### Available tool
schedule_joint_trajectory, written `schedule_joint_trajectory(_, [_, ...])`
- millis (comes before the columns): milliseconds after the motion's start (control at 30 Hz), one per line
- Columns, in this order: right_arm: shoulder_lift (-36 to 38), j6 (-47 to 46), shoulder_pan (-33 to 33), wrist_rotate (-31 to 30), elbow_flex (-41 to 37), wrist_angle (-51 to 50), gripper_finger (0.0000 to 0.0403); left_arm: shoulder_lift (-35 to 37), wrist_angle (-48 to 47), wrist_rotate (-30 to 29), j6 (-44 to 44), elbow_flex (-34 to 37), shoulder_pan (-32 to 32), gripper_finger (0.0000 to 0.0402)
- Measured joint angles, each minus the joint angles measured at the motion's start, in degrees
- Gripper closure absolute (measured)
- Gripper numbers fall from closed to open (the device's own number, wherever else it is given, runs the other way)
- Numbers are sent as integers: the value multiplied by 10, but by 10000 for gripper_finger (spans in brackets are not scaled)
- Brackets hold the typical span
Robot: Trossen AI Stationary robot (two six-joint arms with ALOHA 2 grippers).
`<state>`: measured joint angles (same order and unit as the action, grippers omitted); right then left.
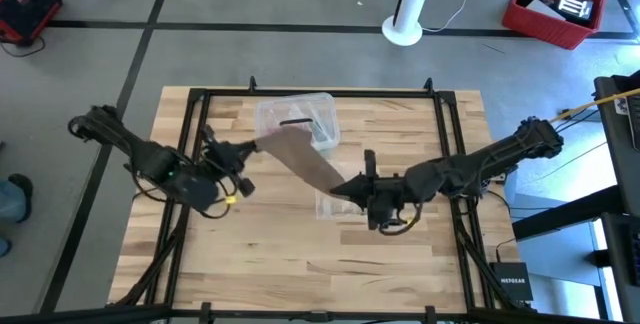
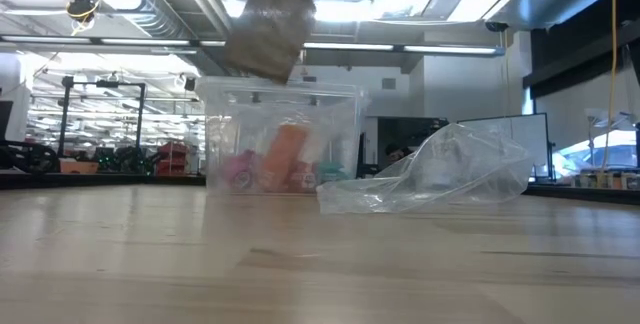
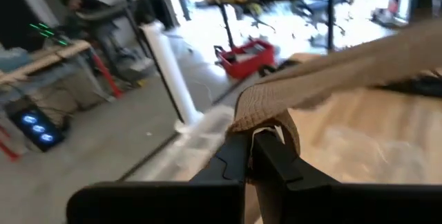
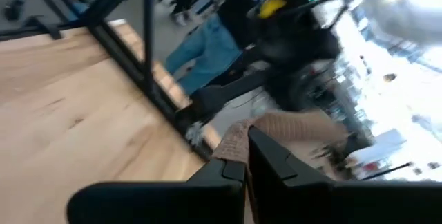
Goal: Roll bandage
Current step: Roll the brown bandage
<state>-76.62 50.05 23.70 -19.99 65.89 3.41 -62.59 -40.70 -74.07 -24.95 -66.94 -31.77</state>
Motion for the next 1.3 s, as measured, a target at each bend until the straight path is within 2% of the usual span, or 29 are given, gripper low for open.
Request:
schedule_joint_trajectory(267, [-62,-153,-13,-6,0,-18,393,23,76,-65,124,0,0,402])
schedule_joint_trajectory(333, [-80,-215,-19,-20,0,-19,386,23,98,-80,159,0,0,402])
schedule_joint_trajectory(467, [-102,-373,-40,-28,0,-29,339,22,133,-96,213,0,2,402])
schedule_joint_trajectory(600, [-104,-451,-50,-12,0,-42,261,22,154,-100,246,0,2,402])
schedule_joint_trajectory(733, [-97,-464,-50,-6,0,-48,186,23,161,-88,276,0,2,402])
schedule_joint_trajectory(900, [-68,-424,-50,-62,0,-47,128,22,159,-61,300,0,1,402])
schedule_joint_trajectory(1033, [-58,-413,-50,-57,0,2,108,22,159,-58,318,0,1,402])
schedule_joint_trajectory(1200, [-57,-389,-49,-48,0,35,105,22,158,-32,346,0,0,402])
schedule_joint_trajectory(1300, [-59,-394,-50,-2,0,38,105,22,157,-32,357,0,1,402])
